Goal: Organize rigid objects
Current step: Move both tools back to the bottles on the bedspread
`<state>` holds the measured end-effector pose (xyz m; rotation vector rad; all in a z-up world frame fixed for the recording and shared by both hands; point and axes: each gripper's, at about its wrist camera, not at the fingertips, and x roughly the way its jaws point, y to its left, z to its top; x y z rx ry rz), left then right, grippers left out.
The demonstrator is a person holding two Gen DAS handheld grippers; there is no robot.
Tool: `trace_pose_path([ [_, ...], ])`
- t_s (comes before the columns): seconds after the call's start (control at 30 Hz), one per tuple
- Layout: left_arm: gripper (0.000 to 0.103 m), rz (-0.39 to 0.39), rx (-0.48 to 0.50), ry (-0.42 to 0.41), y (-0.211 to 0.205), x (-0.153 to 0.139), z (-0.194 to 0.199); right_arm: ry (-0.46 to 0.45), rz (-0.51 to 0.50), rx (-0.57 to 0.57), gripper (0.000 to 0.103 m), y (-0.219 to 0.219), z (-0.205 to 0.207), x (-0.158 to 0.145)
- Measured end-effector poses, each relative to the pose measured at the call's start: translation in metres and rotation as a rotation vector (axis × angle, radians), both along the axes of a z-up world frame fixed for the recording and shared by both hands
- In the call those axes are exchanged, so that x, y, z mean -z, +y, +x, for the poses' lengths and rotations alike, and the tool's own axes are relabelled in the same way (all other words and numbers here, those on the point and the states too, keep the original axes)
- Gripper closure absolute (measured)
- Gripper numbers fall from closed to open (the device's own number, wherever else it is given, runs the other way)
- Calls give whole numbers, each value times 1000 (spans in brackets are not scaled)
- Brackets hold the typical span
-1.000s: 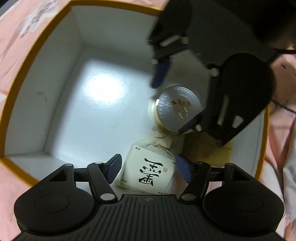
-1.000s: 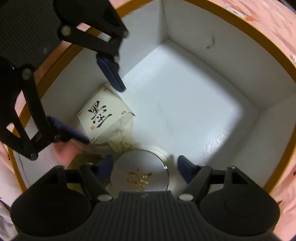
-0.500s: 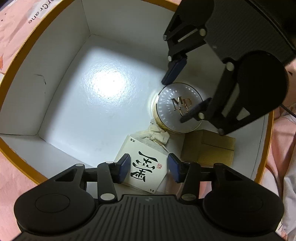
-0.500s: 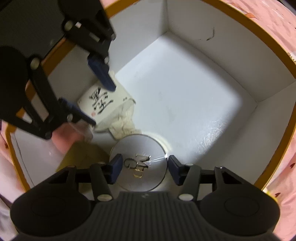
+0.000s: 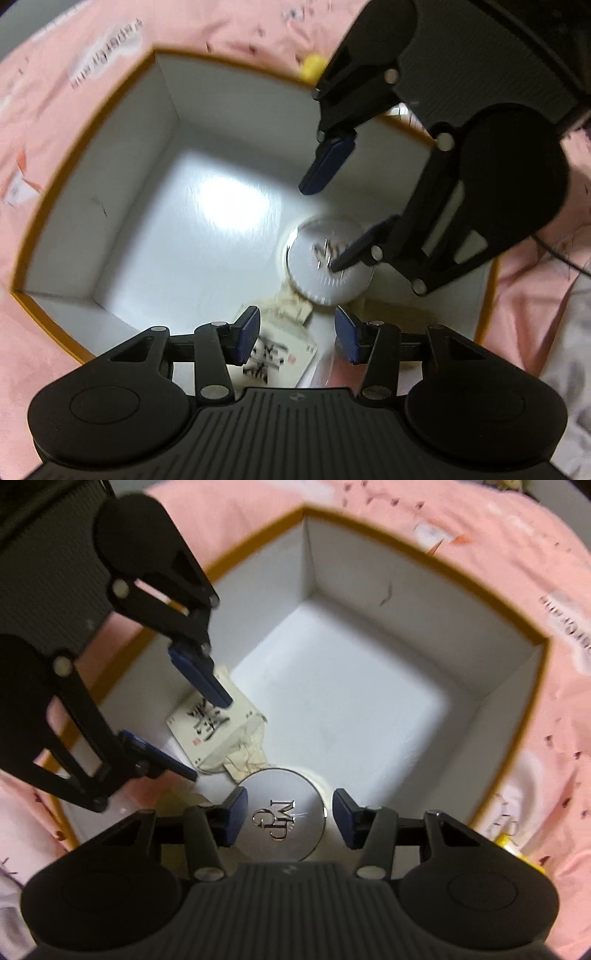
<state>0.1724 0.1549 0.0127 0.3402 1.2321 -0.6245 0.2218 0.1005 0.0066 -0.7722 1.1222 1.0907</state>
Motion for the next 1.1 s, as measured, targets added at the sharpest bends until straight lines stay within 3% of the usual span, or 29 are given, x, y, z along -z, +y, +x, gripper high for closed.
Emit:
trace_pose_path([
  [0.23,47,-38,77,-227,-37,-41,-18,-107,118,121,51,-54,-6,-56],
  [0.4,47,-87,116,-296,-74,-49,-13,-145,169,264,49,-108,-1,-69],
  [0.63,44,-220,-7,-213,-117,-28,27,-152,179,446,52,-181,15,-61],
  [0.87,44,-240,-226,-56,-149,1,87,-172,154,580,59,-231,37,-23],
  [1.0,45,-181,-406,48,-153,33,120,-154,182,637,63,-244,55,-1],
  [1.1,45,-171,-462,90,-155,55,136,-136,205,666,63,-248,68,15],
])
